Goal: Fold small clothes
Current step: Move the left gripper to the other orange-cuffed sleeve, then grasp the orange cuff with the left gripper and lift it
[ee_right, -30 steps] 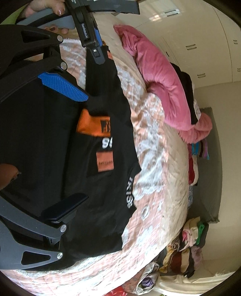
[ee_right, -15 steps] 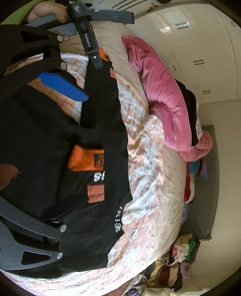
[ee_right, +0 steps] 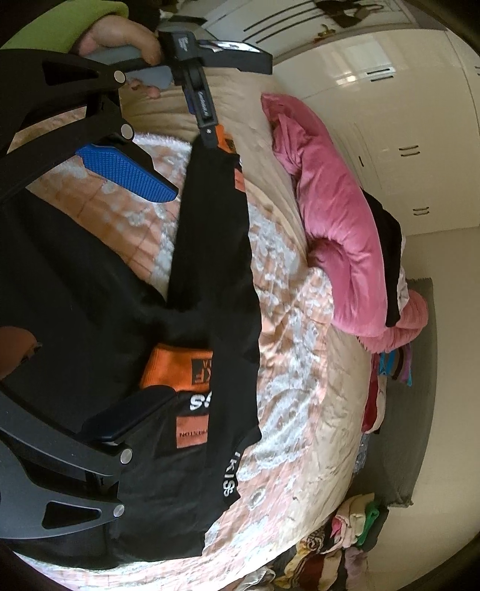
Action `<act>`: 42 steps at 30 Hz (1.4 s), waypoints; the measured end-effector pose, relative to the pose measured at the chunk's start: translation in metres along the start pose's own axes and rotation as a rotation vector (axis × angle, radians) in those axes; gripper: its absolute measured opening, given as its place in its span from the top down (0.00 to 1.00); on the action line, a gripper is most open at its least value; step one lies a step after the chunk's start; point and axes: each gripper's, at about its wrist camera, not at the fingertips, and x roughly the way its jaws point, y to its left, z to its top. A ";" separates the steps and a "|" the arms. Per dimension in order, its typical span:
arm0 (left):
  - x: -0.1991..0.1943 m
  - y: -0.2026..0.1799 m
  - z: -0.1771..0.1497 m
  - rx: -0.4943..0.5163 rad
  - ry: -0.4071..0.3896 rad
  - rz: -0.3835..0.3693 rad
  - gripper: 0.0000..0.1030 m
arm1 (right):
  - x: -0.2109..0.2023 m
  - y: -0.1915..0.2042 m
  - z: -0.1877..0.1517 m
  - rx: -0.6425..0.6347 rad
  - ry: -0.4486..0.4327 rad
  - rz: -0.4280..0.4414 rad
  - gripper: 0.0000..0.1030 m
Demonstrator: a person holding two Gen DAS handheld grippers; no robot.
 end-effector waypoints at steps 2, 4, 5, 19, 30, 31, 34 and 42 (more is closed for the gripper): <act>0.007 0.010 0.001 -0.053 0.019 -0.009 0.09 | 0.002 0.004 -0.003 -0.007 0.006 0.008 0.04; 0.014 0.021 0.002 -0.097 0.018 -0.012 0.09 | 0.004 0.006 -0.006 -0.014 0.015 0.007 0.04; 0.015 0.023 0.003 -0.107 0.018 -0.010 0.09 | 0.005 0.006 -0.008 -0.014 0.019 0.006 0.04; 0.006 0.033 0.022 -0.172 -0.147 -0.034 0.89 | 0.007 -0.022 -0.023 0.055 0.038 -0.026 0.04; -0.063 -0.031 0.029 -0.041 -0.250 -0.184 0.91 | -0.015 -0.051 -0.025 0.131 -0.010 -0.038 0.04; -0.068 -0.037 0.028 -0.037 -0.254 -0.197 0.92 | -0.019 -0.055 -0.026 0.139 -0.018 -0.039 0.04; -0.079 -0.055 0.026 -0.020 -0.263 -0.240 0.92 | -0.028 -0.064 -0.026 0.156 -0.038 -0.038 0.04; -0.095 -0.110 0.020 0.065 -0.275 -0.293 0.92 | -0.050 -0.090 -0.031 0.204 -0.084 -0.057 0.04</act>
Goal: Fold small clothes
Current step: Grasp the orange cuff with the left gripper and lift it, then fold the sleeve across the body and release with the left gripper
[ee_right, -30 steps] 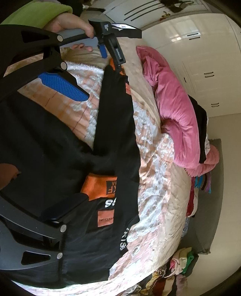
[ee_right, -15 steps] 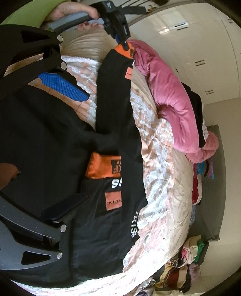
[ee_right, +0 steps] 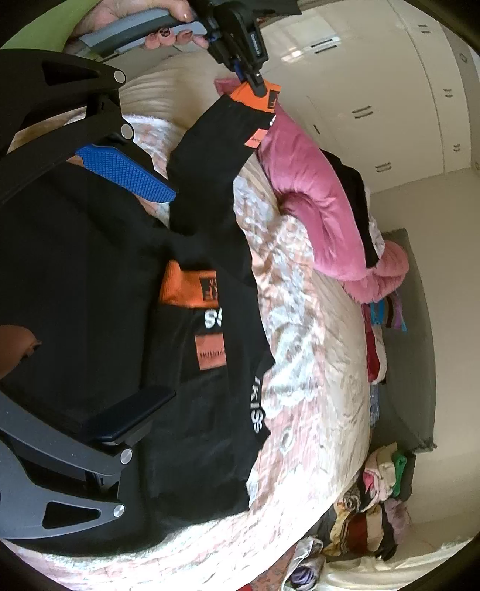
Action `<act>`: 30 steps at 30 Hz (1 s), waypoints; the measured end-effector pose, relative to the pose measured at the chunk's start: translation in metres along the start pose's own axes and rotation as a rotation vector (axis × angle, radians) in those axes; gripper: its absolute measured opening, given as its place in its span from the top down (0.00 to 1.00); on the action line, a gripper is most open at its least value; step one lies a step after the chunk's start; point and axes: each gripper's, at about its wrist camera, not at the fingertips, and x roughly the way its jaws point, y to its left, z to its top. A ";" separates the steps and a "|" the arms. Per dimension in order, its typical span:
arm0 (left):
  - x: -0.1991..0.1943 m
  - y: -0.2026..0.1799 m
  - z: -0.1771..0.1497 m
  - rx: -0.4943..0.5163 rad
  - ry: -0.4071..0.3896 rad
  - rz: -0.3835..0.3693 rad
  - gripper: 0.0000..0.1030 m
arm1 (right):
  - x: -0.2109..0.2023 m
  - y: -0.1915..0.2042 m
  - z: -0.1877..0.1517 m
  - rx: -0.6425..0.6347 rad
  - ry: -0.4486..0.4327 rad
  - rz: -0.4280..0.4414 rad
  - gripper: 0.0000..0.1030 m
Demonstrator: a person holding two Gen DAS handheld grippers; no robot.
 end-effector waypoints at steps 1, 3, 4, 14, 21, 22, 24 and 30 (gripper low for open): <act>0.000 -0.006 0.000 0.007 -0.004 -0.005 0.92 | -0.003 -0.005 0.000 0.006 -0.006 -0.004 0.04; 0.001 -0.021 0.001 0.022 -0.003 -0.022 0.92 | -0.008 -0.014 -0.001 0.019 -0.016 -0.007 0.04; 0.002 -0.027 0.002 0.029 -0.002 -0.030 0.92 | -0.012 -0.019 -0.001 0.029 -0.022 -0.010 0.04; 0.015 -0.094 -0.004 0.116 0.032 -0.130 0.92 | -0.031 -0.061 0.001 0.116 -0.056 -0.050 0.04; 0.030 -0.135 -0.018 0.172 0.072 -0.187 0.92 | -0.043 -0.095 0.000 0.189 -0.074 -0.094 0.04; 0.032 -0.140 -0.020 0.177 0.078 -0.192 0.92 | -0.044 -0.101 -0.001 0.202 -0.076 -0.099 0.04; 0.037 -0.148 -0.024 0.191 0.094 -0.203 0.93 | -0.047 -0.110 -0.002 0.222 -0.080 -0.107 0.04; 0.049 -0.173 -0.040 0.234 0.137 -0.229 0.93 | -0.053 -0.132 -0.005 0.268 -0.090 -0.133 0.04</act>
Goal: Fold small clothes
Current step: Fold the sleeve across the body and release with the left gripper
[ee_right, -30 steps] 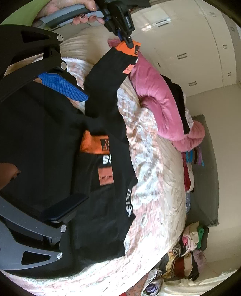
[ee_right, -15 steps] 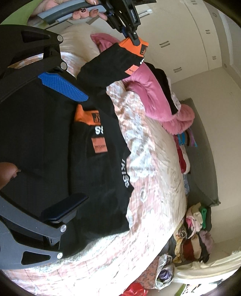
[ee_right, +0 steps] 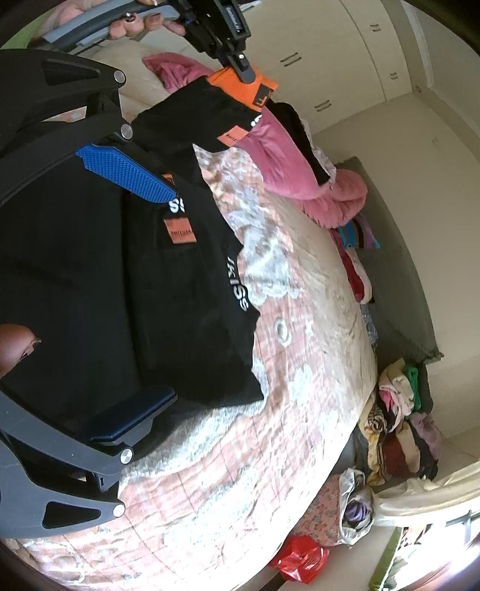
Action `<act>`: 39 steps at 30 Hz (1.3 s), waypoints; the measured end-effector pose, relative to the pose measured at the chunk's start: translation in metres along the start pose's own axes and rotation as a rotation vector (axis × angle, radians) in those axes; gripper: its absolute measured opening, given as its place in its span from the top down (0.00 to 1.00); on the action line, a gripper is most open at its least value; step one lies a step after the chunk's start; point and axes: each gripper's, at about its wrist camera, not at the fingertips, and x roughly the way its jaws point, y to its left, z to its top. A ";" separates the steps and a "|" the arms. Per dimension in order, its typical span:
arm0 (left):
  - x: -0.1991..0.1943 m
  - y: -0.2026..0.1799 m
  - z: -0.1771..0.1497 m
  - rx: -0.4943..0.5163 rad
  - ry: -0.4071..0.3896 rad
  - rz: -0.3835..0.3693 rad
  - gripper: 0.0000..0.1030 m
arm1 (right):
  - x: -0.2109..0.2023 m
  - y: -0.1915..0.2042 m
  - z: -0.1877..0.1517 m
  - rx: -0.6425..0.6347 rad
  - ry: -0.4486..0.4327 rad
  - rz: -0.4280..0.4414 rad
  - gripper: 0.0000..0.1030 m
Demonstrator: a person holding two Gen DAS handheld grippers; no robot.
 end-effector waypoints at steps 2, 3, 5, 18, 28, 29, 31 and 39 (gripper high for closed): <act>0.005 -0.007 -0.003 0.007 0.015 -0.011 0.93 | 0.000 -0.007 0.001 0.011 0.000 0.000 0.04; 0.010 -0.011 -0.004 0.014 0.025 -0.016 0.93 | 0.000 -0.011 0.002 0.018 -0.001 -0.004 0.04; 0.017 -0.016 -0.008 0.026 0.039 -0.021 0.93 | 0.000 -0.015 0.003 0.025 -0.002 -0.009 0.04; 0.072 -0.040 -0.042 0.075 0.178 -0.054 0.93 | 0.000 -0.051 0.005 0.093 -0.008 -0.022 0.04; 0.111 -0.052 -0.081 0.100 0.320 -0.125 0.91 | 0.003 -0.071 0.004 0.141 -0.002 -0.048 0.04; 0.114 -0.052 -0.084 0.100 0.335 -0.134 0.88 | 0.004 -0.072 0.003 0.142 0.000 -0.050 0.04; 0.118 -0.051 -0.089 0.105 0.353 -0.150 0.84 | 0.007 -0.073 0.002 0.143 0.008 -0.058 0.04; 0.112 -0.038 -0.083 0.107 0.333 -0.136 0.49 | 0.035 -0.062 -0.007 0.088 0.070 -0.066 0.04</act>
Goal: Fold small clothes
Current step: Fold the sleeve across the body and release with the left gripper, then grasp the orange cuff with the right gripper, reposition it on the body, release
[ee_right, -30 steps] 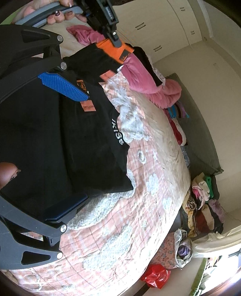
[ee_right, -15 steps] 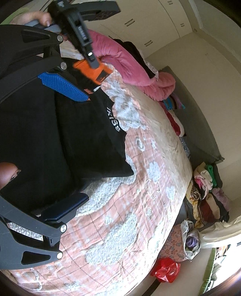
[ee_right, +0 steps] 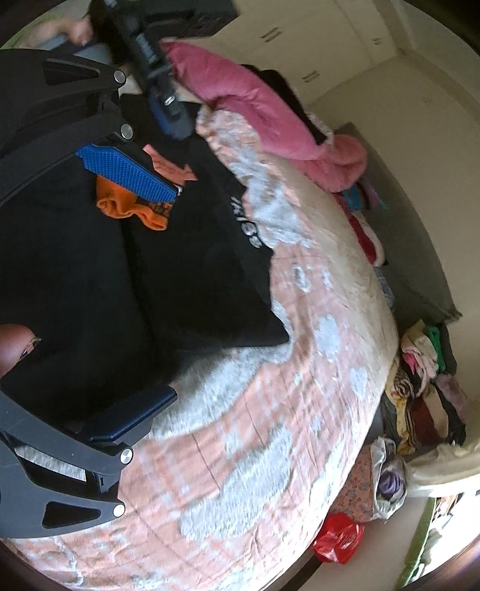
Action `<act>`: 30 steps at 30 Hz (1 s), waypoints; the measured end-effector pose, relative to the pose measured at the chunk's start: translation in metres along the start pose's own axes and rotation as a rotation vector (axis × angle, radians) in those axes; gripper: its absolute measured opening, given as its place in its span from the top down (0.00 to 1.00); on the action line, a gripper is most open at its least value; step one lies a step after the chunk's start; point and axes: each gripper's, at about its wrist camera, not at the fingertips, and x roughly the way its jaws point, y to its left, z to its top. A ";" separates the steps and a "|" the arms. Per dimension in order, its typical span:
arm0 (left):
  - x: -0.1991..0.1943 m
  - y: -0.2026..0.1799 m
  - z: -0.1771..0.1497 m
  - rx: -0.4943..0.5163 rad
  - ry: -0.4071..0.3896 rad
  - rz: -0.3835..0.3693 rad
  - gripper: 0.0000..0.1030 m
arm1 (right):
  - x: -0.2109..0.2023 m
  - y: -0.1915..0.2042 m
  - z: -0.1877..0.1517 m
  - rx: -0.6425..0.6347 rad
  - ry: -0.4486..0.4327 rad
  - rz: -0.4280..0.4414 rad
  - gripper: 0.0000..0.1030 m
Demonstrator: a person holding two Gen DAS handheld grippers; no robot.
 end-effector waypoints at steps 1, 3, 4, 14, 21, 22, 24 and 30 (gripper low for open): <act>-0.003 0.003 0.001 -0.001 -0.009 0.023 0.46 | 0.007 0.006 -0.002 -0.023 0.017 0.003 0.04; -0.013 0.013 0.004 -0.004 -0.034 0.078 0.31 | 0.019 0.017 -0.007 -0.058 0.048 0.014 0.05; -0.016 0.017 0.006 -0.003 -0.045 0.098 0.30 | 0.028 0.026 -0.010 -0.085 0.067 0.018 0.05; -0.059 0.060 0.017 -0.057 -0.159 0.264 0.09 | 0.091 0.073 -0.022 -0.156 0.209 0.066 0.44; -0.080 0.088 0.016 -0.147 -0.198 0.264 0.09 | 0.087 0.108 -0.021 -0.276 0.178 0.172 0.88; -0.083 0.093 0.016 -0.164 -0.203 0.262 0.09 | 0.082 0.112 -0.018 -0.287 0.159 0.189 0.89; -0.088 0.101 0.016 -0.183 -0.207 0.274 0.09 | 0.071 0.119 -0.007 -0.300 0.121 0.235 0.89; -0.096 0.117 0.015 -0.219 -0.216 0.292 0.09 | 0.034 0.138 0.035 -0.382 0.018 0.278 0.89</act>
